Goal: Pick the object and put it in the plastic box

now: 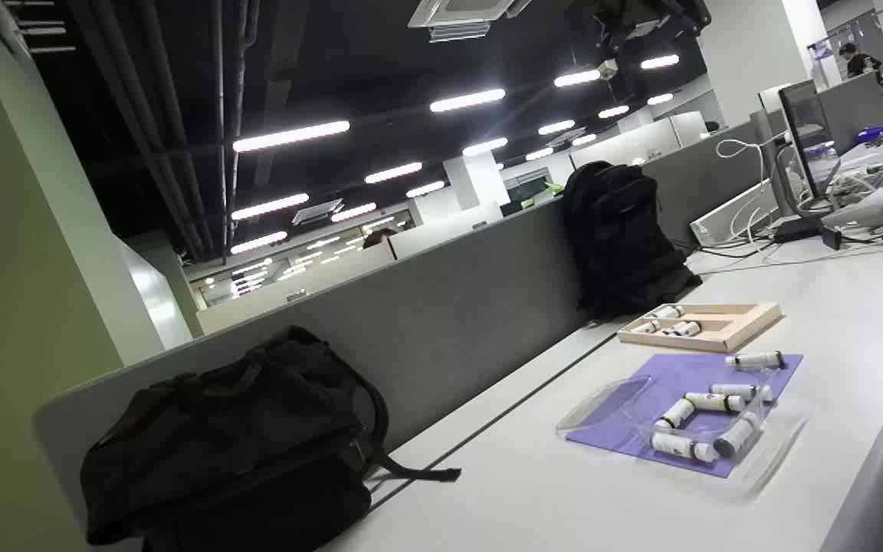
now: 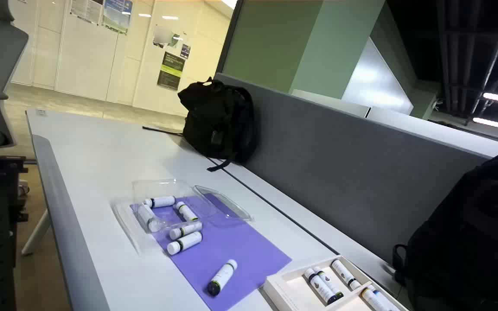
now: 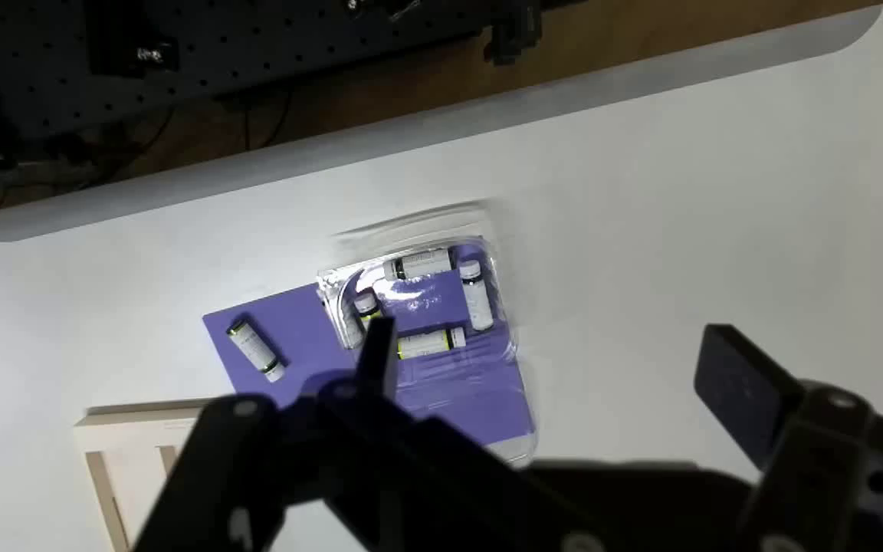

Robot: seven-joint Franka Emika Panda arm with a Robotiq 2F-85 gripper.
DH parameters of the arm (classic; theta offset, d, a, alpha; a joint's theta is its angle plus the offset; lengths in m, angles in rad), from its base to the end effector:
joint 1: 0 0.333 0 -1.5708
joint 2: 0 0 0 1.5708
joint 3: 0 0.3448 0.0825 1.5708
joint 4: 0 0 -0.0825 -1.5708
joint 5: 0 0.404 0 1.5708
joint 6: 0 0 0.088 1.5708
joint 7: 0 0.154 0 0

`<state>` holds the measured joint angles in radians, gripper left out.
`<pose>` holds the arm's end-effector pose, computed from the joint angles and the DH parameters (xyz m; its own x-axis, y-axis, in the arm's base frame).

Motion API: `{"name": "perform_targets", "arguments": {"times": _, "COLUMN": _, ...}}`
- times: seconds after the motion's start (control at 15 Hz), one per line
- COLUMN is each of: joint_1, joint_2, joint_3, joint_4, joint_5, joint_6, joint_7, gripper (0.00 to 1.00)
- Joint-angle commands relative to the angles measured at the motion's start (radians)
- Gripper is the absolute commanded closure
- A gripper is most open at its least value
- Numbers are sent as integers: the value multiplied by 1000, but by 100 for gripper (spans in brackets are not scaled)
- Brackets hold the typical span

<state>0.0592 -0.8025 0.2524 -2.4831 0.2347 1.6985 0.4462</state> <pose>0.2901 0.1371 0.5072 0.9715 -0.2362 -0.0192 -0.2369 -0.9703 -0.0488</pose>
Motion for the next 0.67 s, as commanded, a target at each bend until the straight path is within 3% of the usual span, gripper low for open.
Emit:
{"name": "perform_targets", "arguments": {"times": 0.0, "joint_1": -4, "joint_2": 0, "joint_3": 2, "joint_4": 2, "joint_5": 1, "joint_6": -1, "joint_7": -2, "gripper": 0}}
{"name": "perform_targets", "arguments": {"times": 0.6, "joint_1": -5, "joint_2": 6, "joint_3": 5, "joint_4": -7, "joint_5": -13, "joint_6": 24, "joint_7": -21, "gripper": 0}}
